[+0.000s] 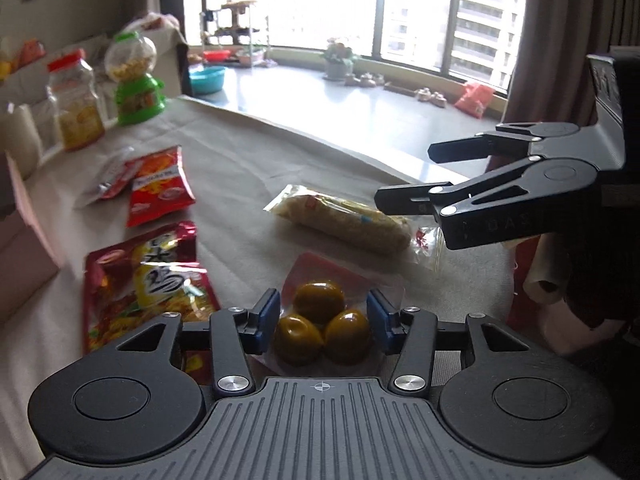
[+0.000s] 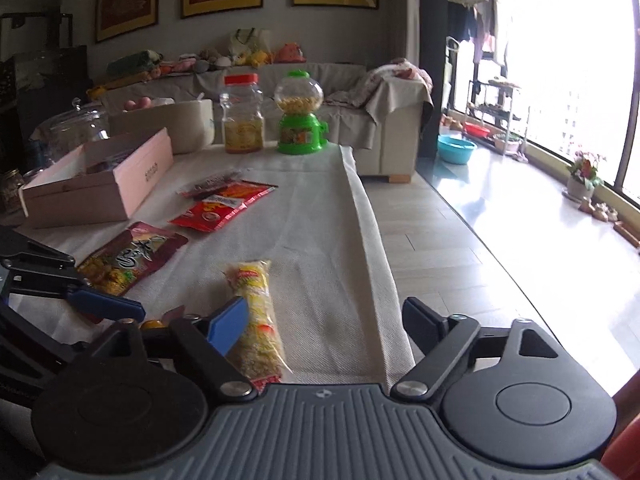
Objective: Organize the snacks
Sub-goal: 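Lift the egg tray with the left gripper while the right gripper holds the yellow stick snack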
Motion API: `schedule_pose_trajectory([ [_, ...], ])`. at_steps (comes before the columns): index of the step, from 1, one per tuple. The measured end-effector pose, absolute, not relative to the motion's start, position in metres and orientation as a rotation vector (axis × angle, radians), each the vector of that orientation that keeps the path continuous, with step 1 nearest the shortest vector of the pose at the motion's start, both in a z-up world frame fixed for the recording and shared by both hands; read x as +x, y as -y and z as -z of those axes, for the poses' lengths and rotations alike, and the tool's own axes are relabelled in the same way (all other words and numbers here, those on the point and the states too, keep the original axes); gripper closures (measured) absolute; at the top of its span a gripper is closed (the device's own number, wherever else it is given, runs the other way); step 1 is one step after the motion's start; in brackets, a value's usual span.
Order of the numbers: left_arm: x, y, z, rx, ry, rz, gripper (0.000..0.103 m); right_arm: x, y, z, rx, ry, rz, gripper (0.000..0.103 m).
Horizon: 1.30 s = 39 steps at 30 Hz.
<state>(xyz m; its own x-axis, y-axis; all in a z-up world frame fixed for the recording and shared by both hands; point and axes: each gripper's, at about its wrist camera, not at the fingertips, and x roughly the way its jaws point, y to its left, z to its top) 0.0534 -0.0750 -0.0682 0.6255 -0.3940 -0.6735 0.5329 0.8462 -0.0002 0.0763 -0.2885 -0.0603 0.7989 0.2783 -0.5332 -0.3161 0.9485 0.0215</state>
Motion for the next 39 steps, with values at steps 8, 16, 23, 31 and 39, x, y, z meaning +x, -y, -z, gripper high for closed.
schedule_pose_trajectory([
  [8, 0.007, 0.036, 0.049, 0.121, -0.698, 0.408, 0.092, 0.091, 0.251, 0.063, -0.137, -0.634, -0.488, 0.016],
  [16, 0.015, 0.036, 0.043, 0.045, -0.732, 0.380, 0.093, 0.100, 0.239, 0.078, -0.148, -0.683, -0.467, 0.016],
  [23, 0.012, 0.068, 0.055, 0.219, -0.774, 0.491, 0.089, 0.094, 0.266, 0.084, -0.073, -0.696, -0.409, 0.016],
  [31, 0.012, 0.093, 0.065, 0.350, -0.836, 0.601, 0.084, 0.091, 0.270, 0.086, -0.056, -0.680, -0.414, 0.016],
  [39, 0.034, 0.072, 0.067, 0.084, -0.956, 0.765, 0.053, 0.091, 0.273, 0.086, -0.031, -0.677, -0.424, 0.015],
])
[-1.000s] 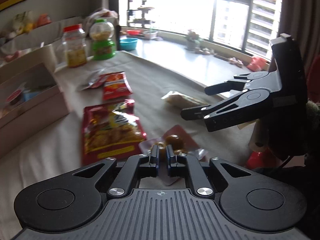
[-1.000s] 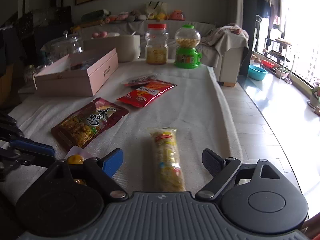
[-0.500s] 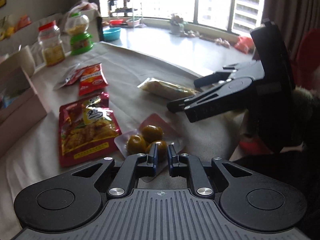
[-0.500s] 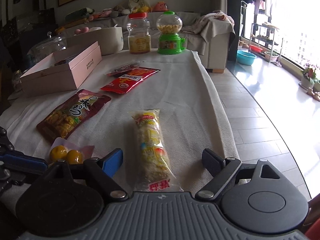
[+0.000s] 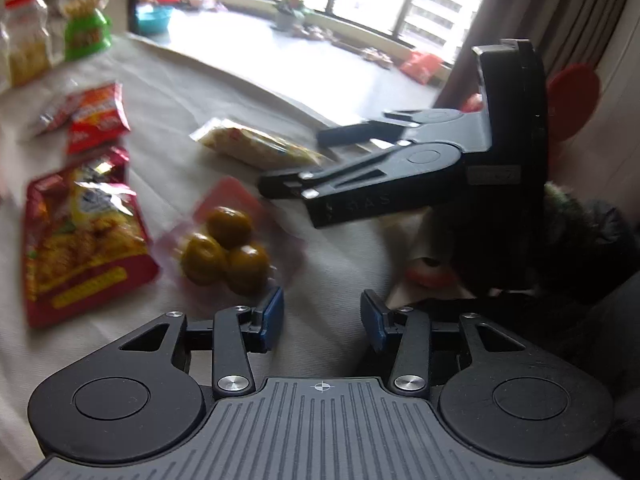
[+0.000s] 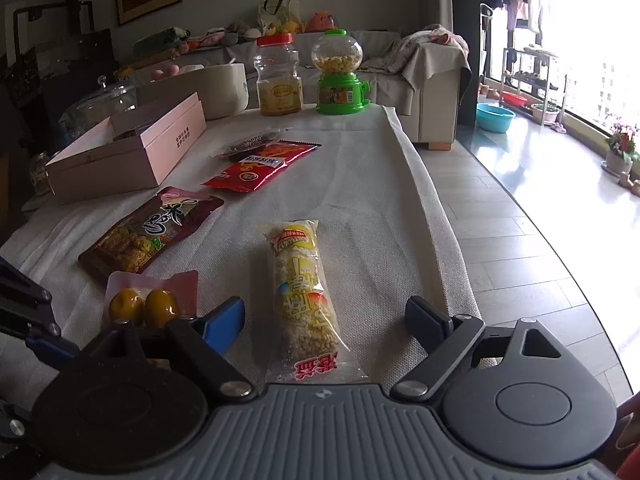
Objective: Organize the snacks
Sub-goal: 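Lift the egg tray with the left gripper while the right gripper holds the yellow stick snack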
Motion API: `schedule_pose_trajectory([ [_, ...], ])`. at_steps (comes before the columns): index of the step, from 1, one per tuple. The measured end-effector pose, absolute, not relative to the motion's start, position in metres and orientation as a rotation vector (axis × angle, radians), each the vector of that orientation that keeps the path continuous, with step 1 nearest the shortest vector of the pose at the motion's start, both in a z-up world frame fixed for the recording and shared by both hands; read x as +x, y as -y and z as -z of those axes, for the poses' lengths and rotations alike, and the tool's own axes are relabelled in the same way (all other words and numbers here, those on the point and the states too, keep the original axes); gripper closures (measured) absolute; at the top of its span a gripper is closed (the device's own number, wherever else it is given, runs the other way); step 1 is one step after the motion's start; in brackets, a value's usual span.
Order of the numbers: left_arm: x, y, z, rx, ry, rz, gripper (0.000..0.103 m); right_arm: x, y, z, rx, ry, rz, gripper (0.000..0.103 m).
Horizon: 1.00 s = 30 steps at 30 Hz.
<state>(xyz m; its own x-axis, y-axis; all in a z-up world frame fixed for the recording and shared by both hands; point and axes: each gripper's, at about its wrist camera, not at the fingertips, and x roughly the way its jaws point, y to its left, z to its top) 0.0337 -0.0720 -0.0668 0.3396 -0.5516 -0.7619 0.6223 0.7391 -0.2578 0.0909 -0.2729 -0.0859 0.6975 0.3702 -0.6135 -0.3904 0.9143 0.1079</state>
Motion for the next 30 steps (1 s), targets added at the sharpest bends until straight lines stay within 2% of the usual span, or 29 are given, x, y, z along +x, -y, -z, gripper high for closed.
schedule_pose_trajectory([
  [6, 0.029, 0.086, 0.061, 0.155, -0.928, 0.781, 0.054, 0.094, 0.280, 0.083, 0.025, -0.698, -0.436, 0.015],
  [13, 0.025, 0.069, 0.043, 0.237, -0.710, 0.515, 0.055, 0.094, 0.283, 0.084, 0.044, -0.700, -0.445, 0.014],
  [18, 0.037, 0.082, 0.059, 0.301, -0.756, 0.525, 0.054, 0.093, 0.283, 0.084, 0.036, -0.698, -0.447, 0.013],
  [23, 0.042, 0.084, 0.069, 0.297, -0.783, 0.550, 0.043, 0.092, 0.281, 0.085, 0.024, -0.695, -0.452, 0.012],
  [25, 0.049, 0.080, 0.074, 0.259, -0.794, 0.547, 0.042, 0.091, 0.279, 0.086, 0.014, -0.690, -0.454, 0.011],
  [28, 0.051, 0.078, 0.074, 0.239, -0.798, 0.555, 0.043, 0.090, 0.279, 0.087, 0.019, -0.683, -0.465, 0.008],
  [30, 0.052, 0.076, 0.074, 0.218, -0.801, 0.552, 0.043, 0.091, 0.282, 0.088, 0.052, -0.683, -0.478, 0.000],
])
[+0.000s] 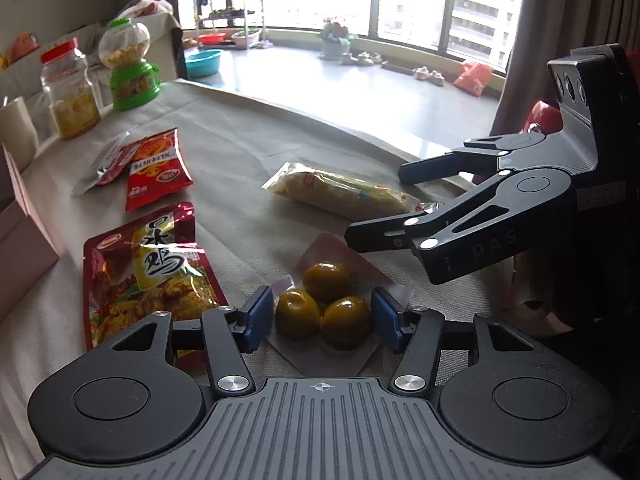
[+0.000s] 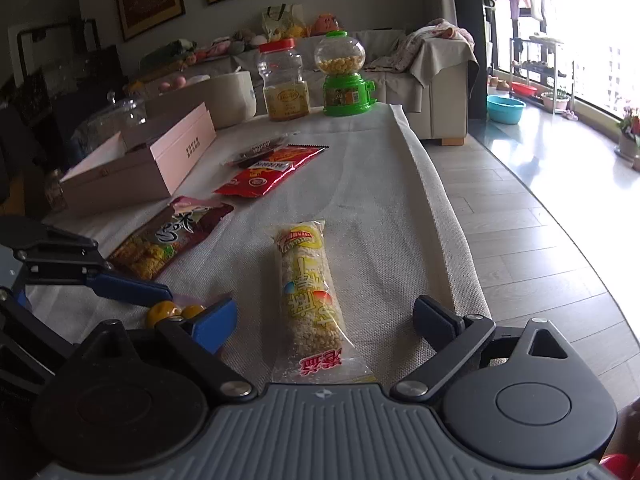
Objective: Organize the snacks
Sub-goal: 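Lift the egg tray with the left gripper while the right gripper holds the yellow stick snack, then carry the egg tray and yellow stick snack toward the pink box with both grippers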
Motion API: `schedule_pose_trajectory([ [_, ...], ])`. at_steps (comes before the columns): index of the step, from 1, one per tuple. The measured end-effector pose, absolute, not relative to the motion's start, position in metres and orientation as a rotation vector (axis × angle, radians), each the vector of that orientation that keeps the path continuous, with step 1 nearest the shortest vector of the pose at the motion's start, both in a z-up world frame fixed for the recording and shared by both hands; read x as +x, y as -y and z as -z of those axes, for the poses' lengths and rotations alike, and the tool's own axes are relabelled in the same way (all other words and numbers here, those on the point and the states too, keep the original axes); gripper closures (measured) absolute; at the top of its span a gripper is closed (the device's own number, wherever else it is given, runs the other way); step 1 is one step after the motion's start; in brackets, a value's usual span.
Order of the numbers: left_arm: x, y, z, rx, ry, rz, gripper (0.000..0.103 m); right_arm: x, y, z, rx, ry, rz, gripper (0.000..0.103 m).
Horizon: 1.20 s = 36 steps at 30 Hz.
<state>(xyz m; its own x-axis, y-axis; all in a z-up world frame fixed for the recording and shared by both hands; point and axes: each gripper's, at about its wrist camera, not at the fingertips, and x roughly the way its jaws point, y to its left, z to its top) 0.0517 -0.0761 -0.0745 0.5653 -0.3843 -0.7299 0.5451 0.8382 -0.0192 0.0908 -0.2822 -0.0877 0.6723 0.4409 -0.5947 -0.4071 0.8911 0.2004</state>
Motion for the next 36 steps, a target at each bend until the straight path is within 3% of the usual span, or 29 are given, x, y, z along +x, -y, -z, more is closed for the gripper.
schedule_pose_trajectory([
  [8, 0.038, 0.079, 0.074, 0.214, -0.743, 0.502, 0.047, 0.095, 0.286, 0.079, 0.056, -0.748, -0.535, 0.002],
  [13, 0.026, 0.080, 0.071, 0.249, -0.737, 0.503, 0.047, 0.088, 0.285, 0.066, -0.014, -0.659, -0.442, 0.004],
  [19, 0.011, 0.072, 0.065, 0.229, -0.726, 0.495, 0.048, 0.096, 0.265, 0.068, -0.046, -0.698, -0.497, 0.017],
  [21, 0.003, 0.064, 0.062, 0.211, -0.724, 0.478, 0.048, 0.101, 0.256, 0.074, -0.067, -0.723, -0.503, 0.032],
  [22, -0.001, 0.060, 0.060, 0.205, -0.722, 0.464, 0.048, 0.103, 0.251, 0.078, -0.086, -0.741, -0.502, 0.035],
  [24, -0.011, 0.049, 0.057, 0.189, -0.717, 0.431, 0.048, 0.098, 0.243, 0.077, -0.156, -0.714, -0.487, 0.064],
  [25, -0.016, 0.042, 0.054, 0.173, -0.714, 0.410, 0.048, 0.095, 0.240, 0.073, -0.176, -0.716, -0.499, 0.072],
  [32, -0.049, -0.020, 0.026, 0.079, -0.671, 0.238, 0.048, 0.074, 0.232, 0.032, -0.135, -0.724, -0.678, 0.075],
  [34, -0.053, -0.040, 0.007, 0.092, -0.618, 0.164, 0.048, 0.071, 0.223, 0.003, -0.117, -0.677, -0.751, 0.093],
  [36, -0.050, -0.063, -0.017, 0.103, -0.539, 0.074, 0.048, 0.073, 0.209, -0.035, -0.108, -0.603, -0.808, 0.094],
])
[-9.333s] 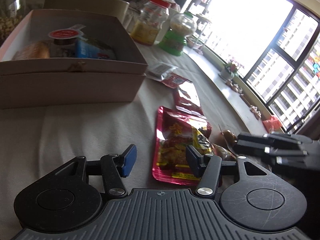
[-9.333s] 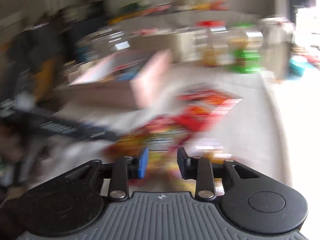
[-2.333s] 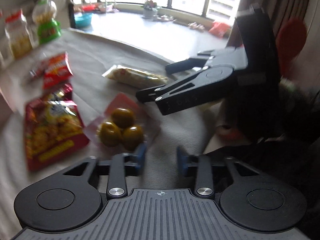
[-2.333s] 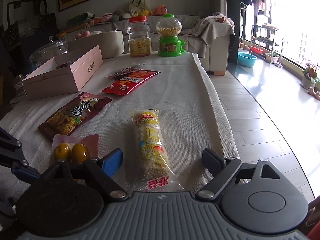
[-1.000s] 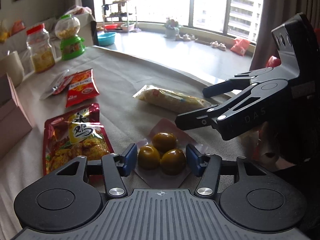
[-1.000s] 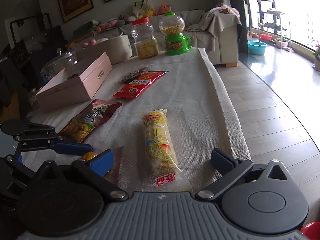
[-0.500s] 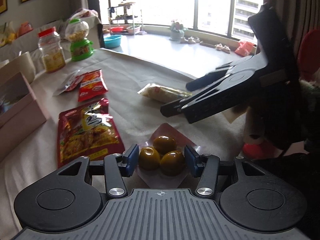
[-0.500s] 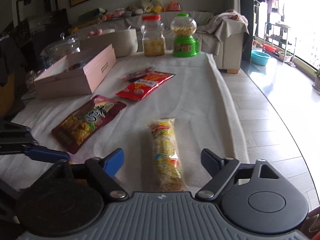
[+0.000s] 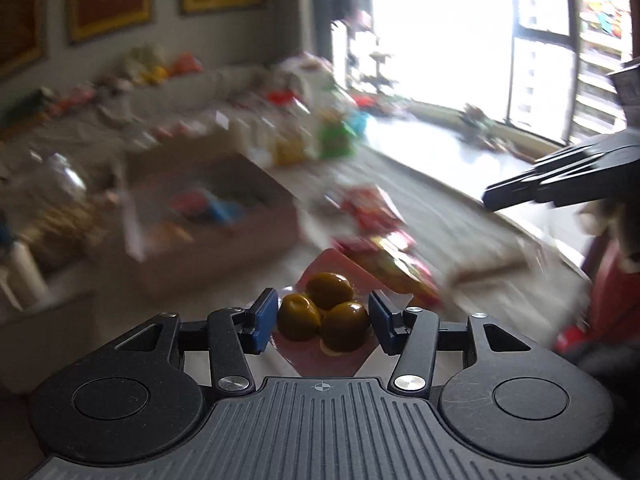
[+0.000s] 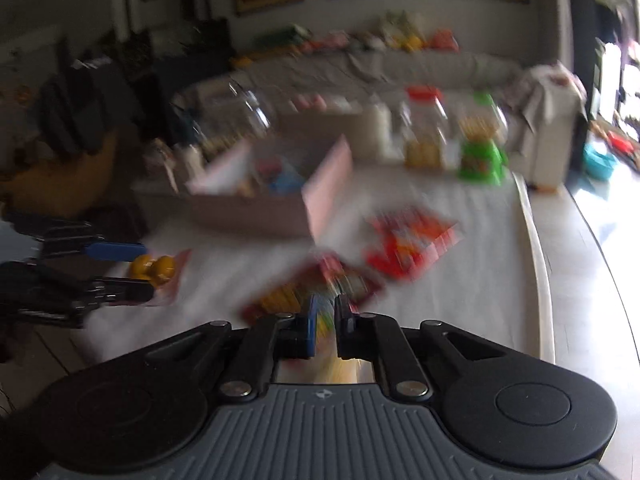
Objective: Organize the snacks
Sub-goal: 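Carry the egg tray and yellow stick snack toward the pink box with both grippers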
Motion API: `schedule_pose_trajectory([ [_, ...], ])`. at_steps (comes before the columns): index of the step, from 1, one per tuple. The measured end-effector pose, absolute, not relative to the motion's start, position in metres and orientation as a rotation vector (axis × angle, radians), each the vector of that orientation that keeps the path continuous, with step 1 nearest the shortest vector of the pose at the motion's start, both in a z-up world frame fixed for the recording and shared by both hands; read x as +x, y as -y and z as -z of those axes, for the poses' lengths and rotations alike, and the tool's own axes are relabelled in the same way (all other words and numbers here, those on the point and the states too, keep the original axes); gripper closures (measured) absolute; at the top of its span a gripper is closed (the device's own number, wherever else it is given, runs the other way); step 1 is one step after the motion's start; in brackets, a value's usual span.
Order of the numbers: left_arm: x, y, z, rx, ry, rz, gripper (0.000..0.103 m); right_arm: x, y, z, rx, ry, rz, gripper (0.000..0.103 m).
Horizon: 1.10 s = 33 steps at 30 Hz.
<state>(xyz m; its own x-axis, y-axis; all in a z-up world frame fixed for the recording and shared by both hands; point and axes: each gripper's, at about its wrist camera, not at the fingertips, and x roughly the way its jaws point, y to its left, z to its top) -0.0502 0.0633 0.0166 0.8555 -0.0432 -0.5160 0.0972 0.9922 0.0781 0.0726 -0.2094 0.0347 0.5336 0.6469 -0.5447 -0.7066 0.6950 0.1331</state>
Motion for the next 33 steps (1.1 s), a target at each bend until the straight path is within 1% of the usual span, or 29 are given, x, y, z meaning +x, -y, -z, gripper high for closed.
schedule_pose_trajectory([
  [2, -0.044, -0.087, -0.039, 0.084, -0.453, -0.009, 0.048, 0.079, 0.193, -0.074, -0.099, -0.517, -0.857, 0.094],
  [4, -0.035, -0.109, -0.051, 0.022, -0.409, -0.066, 0.048, 0.086, 0.174, -0.102, -0.128, -0.444, -0.888, 0.094],
  [5, -0.032, -0.117, -0.053, -0.015, -0.398, -0.081, 0.048, 0.089, 0.165, -0.108, -0.150, -0.429, -0.891, 0.094],
  [7, -0.029, -0.126, -0.051, -0.088, -0.402, -0.083, 0.048, 0.097, 0.151, -0.109, -0.200, -0.465, -0.879, 0.094],
  [8, -0.029, -0.126, -0.046, -0.111, -0.413, -0.069, 0.048, 0.097, 0.148, -0.104, -0.230, -0.492, -0.869, 0.094],
  [10, -0.029, -0.119, -0.030, -0.122, -0.452, -0.034, 0.048, 0.091, 0.153, -0.085, -0.282, -0.553, -0.854, 0.088],
  [12, -0.027, -0.110, -0.010, -0.133, -0.510, -0.007, 0.048, 0.084, 0.163, -0.060, -0.289, -0.656, -0.843, 0.070],
  [13, -0.028, -0.107, -0.002, -0.141, -0.538, 0.012, 0.048, 0.081, 0.170, -0.045, -0.279, -0.718, -0.826, 0.067],
  [17, -0.032, -0.085, 0.020, -0.125, -0.611, 0.085, 0.048, 0.077, 0.180, 0.008, -0.272, -0.899, -0.743, 0.066],
  [20, -0.035, -0.073, 0.022, -0.098, -0.618, 0.103, 0.048, 0.073, 0.178, 0.032, -0.275, -0.929, -0.721, 0.066],
  [21, -0.036, -0.071, 0.021, -0.089, -0.614, 0.103, 0.048, 0.072, 0.174, 0.035, -0.283, -0.933, -0.738, 0.069],
  [23, -0.040, -0.069, 0.016, -0.079, -0.603, 0.092, 0.048, 0.065, 0.165, 0.039, -0.372, -0.915, -0.742, 0.071],
  [25, -0.044, -0.073, 0.010, -0.079, -0.586, 0.079, 0.048, 0.057, 0.164, 0.032, -0.412, -0.899, -0.798, 0.073],
  [27, -0.047, -0.081, 0.001, -0.080, -0.558, 0.055, 0.048, 0.054, 0.169, 0.012, -0.373, -0.889, -0.864, 0.075],
  [30, -0.043, -0.101, -0.023, -0.072, -0.476, -0.014, 0.048, 0.058, 0.169, -0.035, -0.322, -0.769, -0.886, 0.075],
  [33, -0.022, -0.125, -0.048, -0.090, -0.380, -0.077, 0.047, 0.080, 0.157, -0.088, -0.248, -0.633, -0.909, 0.074],
])
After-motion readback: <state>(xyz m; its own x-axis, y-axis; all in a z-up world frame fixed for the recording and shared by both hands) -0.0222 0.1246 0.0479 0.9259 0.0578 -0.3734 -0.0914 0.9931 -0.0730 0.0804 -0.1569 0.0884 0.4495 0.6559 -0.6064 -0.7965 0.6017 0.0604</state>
